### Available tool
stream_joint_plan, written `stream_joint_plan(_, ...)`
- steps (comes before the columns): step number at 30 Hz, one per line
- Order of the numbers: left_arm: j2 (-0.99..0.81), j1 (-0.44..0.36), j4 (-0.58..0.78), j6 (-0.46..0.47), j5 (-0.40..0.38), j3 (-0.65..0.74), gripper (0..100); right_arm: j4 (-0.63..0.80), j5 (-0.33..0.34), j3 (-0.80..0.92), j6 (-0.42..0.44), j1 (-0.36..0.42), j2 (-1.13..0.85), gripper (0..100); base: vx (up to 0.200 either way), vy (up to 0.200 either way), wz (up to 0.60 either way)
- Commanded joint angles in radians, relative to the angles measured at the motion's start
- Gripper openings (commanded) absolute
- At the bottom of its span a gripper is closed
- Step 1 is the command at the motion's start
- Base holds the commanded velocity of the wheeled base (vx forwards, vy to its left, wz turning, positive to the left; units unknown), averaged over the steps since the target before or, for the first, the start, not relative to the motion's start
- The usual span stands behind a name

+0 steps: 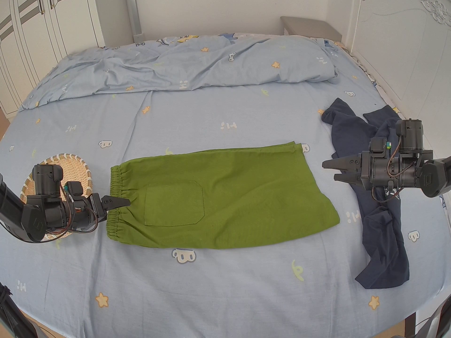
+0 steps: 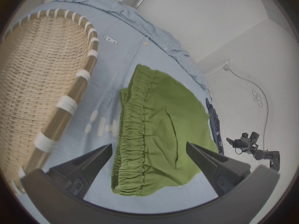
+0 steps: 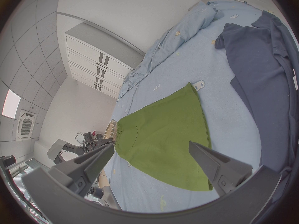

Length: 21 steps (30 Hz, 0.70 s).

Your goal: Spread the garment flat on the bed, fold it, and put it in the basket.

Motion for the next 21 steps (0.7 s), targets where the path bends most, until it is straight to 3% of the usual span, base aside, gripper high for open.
stream_joint_plan(1,0.064,-0.011,-0.023,0.011,0.0,-0.006,100,-0.001,0.001,0.001,-0.003,0.001,0.0,100,0.0,0.0,0.0)
stream_joint_plan(10,0.157,-0.011,-0.129,0.011,0.001,-0.011,100,-0.001,-0.001,0.001,-0.005,0.003,0.003,100,0.0,0.0,0.0)
stream_joint_plan(21,0.167,-0.029,-0.131,0.001,-0.011,-0.032,100,-0.001,-0.003,0.001,-0.005,0.013,0.008,100,0.0,0.0,0.0)
